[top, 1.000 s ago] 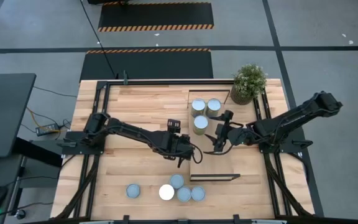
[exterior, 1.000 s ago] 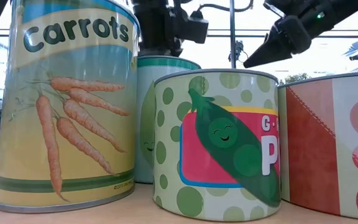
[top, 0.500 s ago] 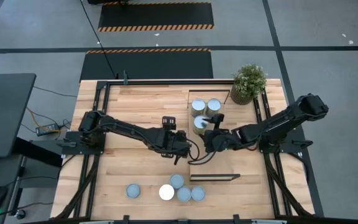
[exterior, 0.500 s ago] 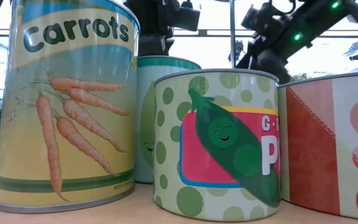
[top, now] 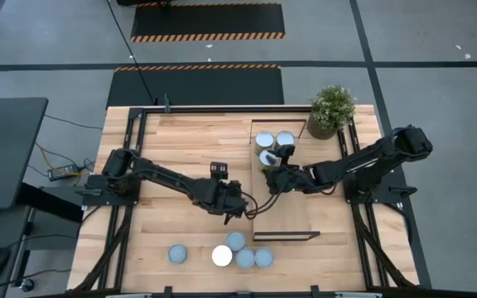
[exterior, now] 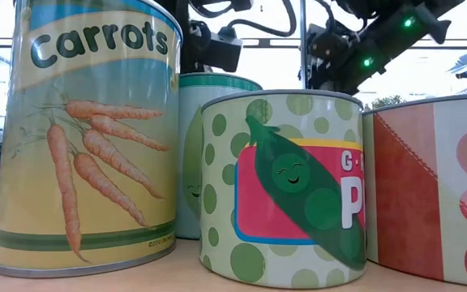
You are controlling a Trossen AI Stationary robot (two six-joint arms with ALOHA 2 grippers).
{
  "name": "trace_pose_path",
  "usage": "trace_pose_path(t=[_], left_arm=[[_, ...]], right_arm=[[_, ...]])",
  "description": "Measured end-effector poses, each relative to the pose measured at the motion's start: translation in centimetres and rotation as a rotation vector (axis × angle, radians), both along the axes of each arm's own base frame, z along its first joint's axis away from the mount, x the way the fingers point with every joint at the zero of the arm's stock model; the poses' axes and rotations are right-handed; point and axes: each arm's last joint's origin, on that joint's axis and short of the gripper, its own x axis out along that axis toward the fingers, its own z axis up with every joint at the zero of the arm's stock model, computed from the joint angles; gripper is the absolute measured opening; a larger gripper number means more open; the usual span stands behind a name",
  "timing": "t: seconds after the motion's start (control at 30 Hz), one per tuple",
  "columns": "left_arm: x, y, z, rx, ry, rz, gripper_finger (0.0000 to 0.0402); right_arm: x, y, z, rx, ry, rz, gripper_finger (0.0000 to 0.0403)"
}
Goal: Pick and place cans onto a shelf
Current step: Put the canned oranges on the shelf
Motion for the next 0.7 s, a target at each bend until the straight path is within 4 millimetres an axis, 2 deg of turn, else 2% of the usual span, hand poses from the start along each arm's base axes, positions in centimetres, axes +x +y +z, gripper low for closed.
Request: trace_pose_path(t=[0.33,0.53,0.7], left_arm=[[-0.4,-0.4,1.1,-0.014,-0.040,-0.001,0.0249],[-0.6,-0.4,1.1,-0.013,-0.031,0.005,0.0249],[-0.5,-0.3,1.1,-0.014,-0.036,0.007,0.0249]], right_arm=[[-2.9,1.6,2.8,0.055,-0.016,0.080,0.0373],[-4.9,1.4,3.2,0.117,0.014,0.029,0.0373],[-5.3,0.5,3.0,0.126,0.036,-0.023,0.0373]])
